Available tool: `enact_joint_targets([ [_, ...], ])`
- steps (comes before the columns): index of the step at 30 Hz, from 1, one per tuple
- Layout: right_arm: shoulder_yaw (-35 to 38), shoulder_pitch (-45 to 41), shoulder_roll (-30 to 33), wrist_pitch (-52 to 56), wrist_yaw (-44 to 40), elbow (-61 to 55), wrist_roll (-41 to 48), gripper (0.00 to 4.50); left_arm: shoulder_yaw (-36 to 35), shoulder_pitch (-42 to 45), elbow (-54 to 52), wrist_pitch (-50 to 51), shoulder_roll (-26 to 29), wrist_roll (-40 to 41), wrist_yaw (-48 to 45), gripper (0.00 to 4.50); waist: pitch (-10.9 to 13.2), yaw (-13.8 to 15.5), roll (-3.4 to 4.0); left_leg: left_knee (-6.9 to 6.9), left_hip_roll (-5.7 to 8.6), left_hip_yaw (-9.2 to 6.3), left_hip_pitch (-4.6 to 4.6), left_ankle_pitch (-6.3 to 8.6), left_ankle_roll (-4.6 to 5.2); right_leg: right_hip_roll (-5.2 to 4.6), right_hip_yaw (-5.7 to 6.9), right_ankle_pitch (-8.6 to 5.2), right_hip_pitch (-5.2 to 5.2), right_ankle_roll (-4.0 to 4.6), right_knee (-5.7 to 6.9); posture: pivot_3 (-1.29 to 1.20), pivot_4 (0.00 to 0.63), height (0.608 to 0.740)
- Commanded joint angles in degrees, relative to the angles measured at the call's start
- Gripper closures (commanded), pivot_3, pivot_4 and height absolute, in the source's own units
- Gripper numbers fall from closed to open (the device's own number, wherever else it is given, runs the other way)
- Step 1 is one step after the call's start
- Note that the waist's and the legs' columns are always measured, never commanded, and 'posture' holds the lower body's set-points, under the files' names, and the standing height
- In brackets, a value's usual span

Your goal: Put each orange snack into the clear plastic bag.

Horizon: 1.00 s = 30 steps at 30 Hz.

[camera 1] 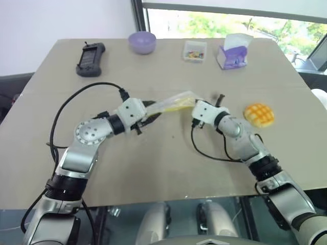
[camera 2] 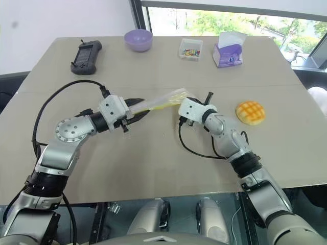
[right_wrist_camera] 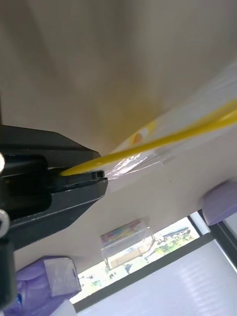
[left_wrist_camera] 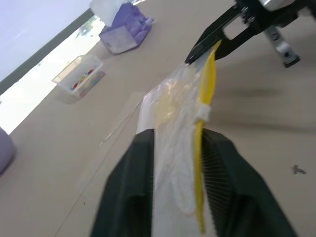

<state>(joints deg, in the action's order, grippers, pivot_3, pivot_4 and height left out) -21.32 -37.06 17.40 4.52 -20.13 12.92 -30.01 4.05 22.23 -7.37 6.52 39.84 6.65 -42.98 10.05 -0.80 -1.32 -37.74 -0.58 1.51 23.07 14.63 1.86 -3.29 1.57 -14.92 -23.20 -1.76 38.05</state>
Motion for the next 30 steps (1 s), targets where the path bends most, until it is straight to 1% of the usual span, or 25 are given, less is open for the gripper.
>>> enact_joint_targets([
  [1,1.7,-0.3,-0.6,4.0,-0.8,-5.8,0.1,4.50,-0.7,-0.1,-10.3,11.4,1.5,-3.9,3.9,1.52,0.0,0.0,0.00,-0.05,-0.01,-0.04,0.05,0.00,0.01,0.02,0.02,0.00,-0.01,0.00,0.00,0.00,0.150,0.740],
  [4,1.4,-0.2,-1.0,7.4,-0.3,-7.7,-1.1,4.50,-0.4,-0.9,-19.2,24.2,1.0,-2.5,4.9,1.52,0.0,0.0,0.01,-0.27,-0.04,-0.12,0.23,0.04,0.06,0.05,0.07,0.00,-0.06,0.00,0.01,0.00,0.150,0.740],
  [7,1.2,0.0,-1.6,9.7,-0.2,-8.9,-1.5,4.50,-0.5,-0.5,-27.4,38.1,0.5,0.1,6.0,1.52,0.0,0.0,0.01,-0.69,-0.05,-0.19,0.74,0.08,0.13,0.06,0.13,0.01,-0.40,-0.02,0.22,0.00,0.150,0.740],
  [9,0.9,0.3,-1.9,10.6,-0.4,-9.6,-1.4,4.50,-0.5,0.5,-30.4,45.0,1.1,1.4,6.0,1.52,0.0,0.1,0.00,-0.75,-0.04,-0.19,0.73,0.09,0.15,0.05,0.12,0.01,-0.39,-0.02,0.28,0.00,0.150,0.740],
  [12,0.4,0.7,-2.0,11.0,-0.6,-10.1,-1.6,4.50,-0.1,2.0,-32.2,52.1,2.1,1.8,7.1,1.52,0.0,0.1,0.00,-0.80,-0.03,-0.23,0.66,0.09,0.14,0.07,0.15,0.01,-0.39,-0.02,0.47,0.00,0.150,0.740],
  [18,0.2,0.9,-1.9,11.0,-0.7,-10.1,-1.4,4.50,0.9,3.2,-33.5,55.9,3.5,2.1,7.9,1.52,0.0,0.0,0.00,-0.97,-0.03,-0.23,0.57,0.08,0.12,0.08,0.11,0.00,-0.39,-0.01,0.78,0.00,0.150,0.740],
  [24,0.0,1.0,-1.7,10.6,-0.8,-10.5,-1.4,4.50,2.5,2.7,-32.0,54.5,2.9,1.9,8.9,1.52,0.0,0.1,0.00,-1.00,-0.03,-0.22,0.60,0.08,0.12,0.07,0.09,0.01,-0.39,-0.01,0.77,0.00,0.150,0.740],
  [25,0.0,1.0,-1.6,10.5,-0.9,-10.7,-1.4,4.50,3.0,2.9,-31.3,53.7,2.8,1.8,8.9,2.03,0.0,0.1,0.00,-1.00,-0.02,-0.22,0.60,0.08,0.12,0.07,0.10,0.01,-0.39,-0.01,0.76,0.00,0.150,0.740],
  [26,0.0,1.0,-1.6,10.3,-0.9,-10.8,-1.4,4.50,3.3,3.2,-30.8,53.3,2.7,1.8,9.0,2.41,0.0,0.1,0.00,-1.00,-0.02,-0.22,0.61,0.08,0.12,0.06,0.10,0.01,-0.39,0.00,0.75,0.00,0.150,0.740],
  [27,0.0,1.0,-1.6,10.3,-0.9,-10.8,-1.3,4.50,3.7,3.3,-30.3,52.6,2.6,1.6,9.1,2.94,0.0,0.1,0.00,-1.00,-0.02,-0.22,0.61,0.08,0.12,0.05,0.09,0.01,-0.39,-0.01,0.75,0.00,0.150,0.740],
  [28,0.1,1.0,-1.6,10.3,-1.0,-11.0,-1.3,4.50,4.1,3.5,-29.5,51.9,2.3,1.5,9.2,3.33,0.0,0.1,0.00,-1.01,-0.02,-0.22,0.61,0.08,0.12,0.05,0.09,0.01,-0.39,0.00,0.75,0.00,0.150,0.740],
  [29,0.1,1.0,-1.6,10.3,-1.0,-11.1,-1.3,4.50,4.9,3.5,-28.5,50.7,2.5,0.9,9.3,3.98,0.0,0.1,0.00,-1.01,-0.02,-0.22,0.60,0.08,0.12,0.05,0.09,0.01,-0.39,0.00,0.76,0.00,0.150,0.740],
  [30,0.2,0.9,-1.6,10.3,-1.1,-11.2,-1.2,4.50,5.5,3.5,-27.6,49.6,2.6,0.4,9.4,4.27,0.0,0.1,0.00,-1.01,-0.02,-0.22,0.60,0.08,0.12,0.06,0.09,0.01,-0.39,0.00,0.77,0.00,0.150,0.740],
])
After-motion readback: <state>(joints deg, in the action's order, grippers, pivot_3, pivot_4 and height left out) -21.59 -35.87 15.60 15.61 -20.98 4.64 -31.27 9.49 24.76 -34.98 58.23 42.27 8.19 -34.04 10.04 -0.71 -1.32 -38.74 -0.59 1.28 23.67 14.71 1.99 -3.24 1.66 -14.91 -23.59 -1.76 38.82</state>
